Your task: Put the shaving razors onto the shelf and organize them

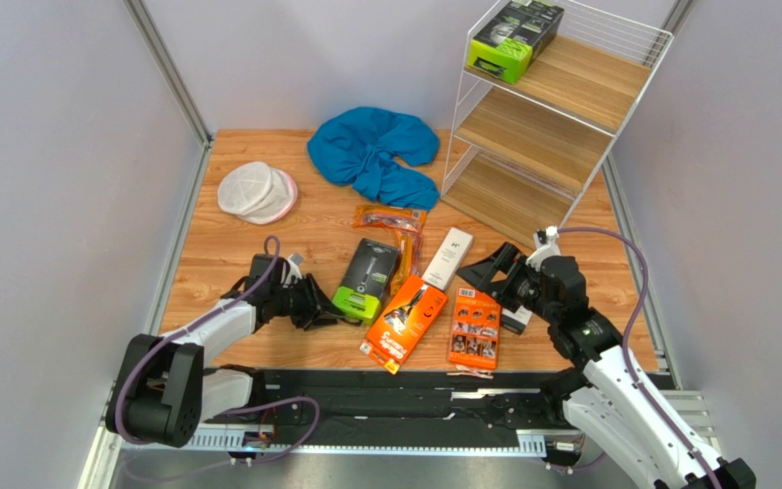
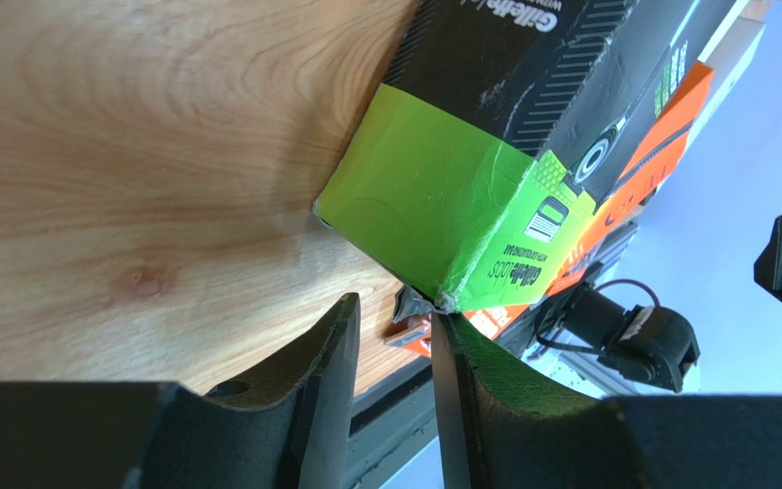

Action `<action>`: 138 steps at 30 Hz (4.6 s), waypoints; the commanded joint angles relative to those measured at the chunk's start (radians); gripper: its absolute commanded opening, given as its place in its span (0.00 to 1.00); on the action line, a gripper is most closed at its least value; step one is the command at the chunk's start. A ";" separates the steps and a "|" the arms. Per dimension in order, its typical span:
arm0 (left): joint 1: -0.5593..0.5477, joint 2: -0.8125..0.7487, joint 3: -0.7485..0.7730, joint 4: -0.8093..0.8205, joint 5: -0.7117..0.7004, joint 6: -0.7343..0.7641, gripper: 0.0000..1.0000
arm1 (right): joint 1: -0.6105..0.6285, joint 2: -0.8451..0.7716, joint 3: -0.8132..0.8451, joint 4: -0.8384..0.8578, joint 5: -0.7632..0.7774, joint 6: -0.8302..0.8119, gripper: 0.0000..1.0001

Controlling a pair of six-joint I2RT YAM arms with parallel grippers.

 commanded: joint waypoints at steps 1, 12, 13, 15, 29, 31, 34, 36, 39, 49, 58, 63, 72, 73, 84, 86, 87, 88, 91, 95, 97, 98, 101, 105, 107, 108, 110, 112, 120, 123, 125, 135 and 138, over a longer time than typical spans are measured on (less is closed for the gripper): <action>-0.014 0.025 -0.021 0.130 0.028 0.016 0.41 | 0.007 -0.001 0.033 0.029 0.012 0.005 0.98; -0.071 0.120 -0.034 0.317 0.017 0.005 0.23 | 0.022 0.031 0.027 0.078 -0.066 0.021 0.98; -0.071 0.120 -0.035 0.328 0.011 0.002 0.20 | 0.030 0.029 0.026 0.083 -0.072 0.023 0.98; -0.071 0.113 -0.037 0.329 0.002 0.002 0.12 | 0.048 0.031 0.021 0.084 -0.073 0.028 0.98; -0.071 -0.257 0.037 0.020 -0.059 0.010 0.00 | 0.263 0.205 -0.078 0.403 -0.055 0.189 1.00; -0.071 -0.283 0.043 -0.003 -0.044 0.008 0.00 | 0.287 0.253 -0.088 0.524 -0.063 0.227 1.00; -0.071 -0.286 0.049 -0.038 -0.027 0.030 0.00 | 0.330 0.354 -0.054 0.619 -0.058 0.244 1.00; -0.071 -0.288 0.043 -0.037 -0.015 0.031 0.00 | 0.341 0.442 -0.043 0.732 -0.066 0.291 1.00; -0.071 -0.308 0.040 -0.054 -0.013 0.037 0.00 | 0.362 0.578 -0.040 0.906 -0.081 0.385 1.00; -0.071 -0.358 0.060 -0.103 -0.012 0.044 0.00 | 0.456 0.805 0.013 1.092 -0.069 0.540 1.00; -0.071 -0.378 0.060 -0.106 0.003 0.033 0.00 | 0.517 0.928 0.023 1.123 -0.040 0.647 0.98; -0.071 -0.386 0.068 -0.119 -0.003 0.041 0.00 | 0.530 0.913 -0.005 1.077 -0.014 0.650 0.97; -0.071 -0.395 0.075 -0.120 0.019 0.028 0.00 | 0.536 1.032 0.003 1.257 0.046 0.696 0.96; -0.071 -0.394 0.080 -0.120 0.019 0.027 0.00 | 0.534 1.089 -0.014 1.318 0.055 0.712 0.94; -0.071 -0.390 0.105 -0.151 0.031 0.042 0.00 | 0.536 1.341 -0.028 1.784 0.114 0.828 0.74; -0.071 -0.397 0.103 -0.152 0.029 0.041 0.00 | 0.539 1.326 -0.037 1.784 0.120 0.827 0.71; -0.071 -0.395 0.103 -0.151 0.029 0.041 0.00 | 0.537 1.309 -0.051 1.784 0.135 0.825 0.70; -0.071 -0.397 0.103 -0.149 0.029 0.041 0.00 | 0.537 1.296 -0.059 1.781 0.141 0.824 0.69; -0.071 -0.394 0.101 -0.149 0.031 0.042 0.00 | 0.537 1.284 -0.065 1.779 0.147 0.821 0.63; -0.071 -0.394 0.103 -0.151 0.028 0.041 0.00 | 0.537 1.289 -0.042 1.793 0.128 0.821 0.44; -0.071 -0.397 0.103 -0.154 0.025 0.044 0.00 | 0.537 1.273 -0.033 1.795 0.123 0.810 0.37; -0.071 -0.400 0.105 -0.164 0.019 0.047 0.00 | 0.536 1.269 -0.033 1.793 0.121 0.807 0.31; -0.071 -0.407 0.106 -0.180 0.008 0.059 0.00 | 0.537 1.252 -0.037 1.791 0.121 0.795 0.21; -0.071 -0.417 0.111 -0.200 -0.009 0.077 0.02 | 0.537 1.241 -0.043 1.790 0.115 0.785 0.15; -0.069 -0.424 0.118 -0.230 -0.026 0.091 0.08 | 0.537 1.232 -0.039 1.782 0.103 0.772 0.11; -0.071 -0.429 0.124 -0.247 -0.035 0.112 0.11 | 0.537 1.229 -0.037 1.779 0.100 0.770 0.10; -0.071 -0.450 0.141 -0.298 -0.064 0.133 0.24 | 0.536 1.221 -0.028 1.769 0.082 0.761 0.06; -0.071 -0.485 0.152 -0.321 -0.076 0.139 0.37 | 0.536 1.215 -0.017 1.749 0.066 0.750 0.03; -0.071 -0.571 0.221 -0.433 -0.178 0.126 0.87 | 0.531 1.057 0.016 1.476 0.009 0.583 0.00; -0.071 -0.591 0.256 -0.468 -0.205 0.142 0.99 | 0.530 0.932 0.056 1.269 0.000 0.467 0.00; -0.071 -0.591 0.296 -0.499 -0.228 0.153 0.99 | 0.530 0.833 0.104 1.083 -0.001 0.402 0.00; -0.071 -0.579 0.445 -0.499 -0.211 0.166 0.99 | 0.522 0.459 0.150 0.525 0.078 0.178 0.00; -0.071 -0.588 0.465 -0.488 -0.196 0.172 0.99 | 0.514 0.366 0.151 0.429 0.114 0.155 0.00</action>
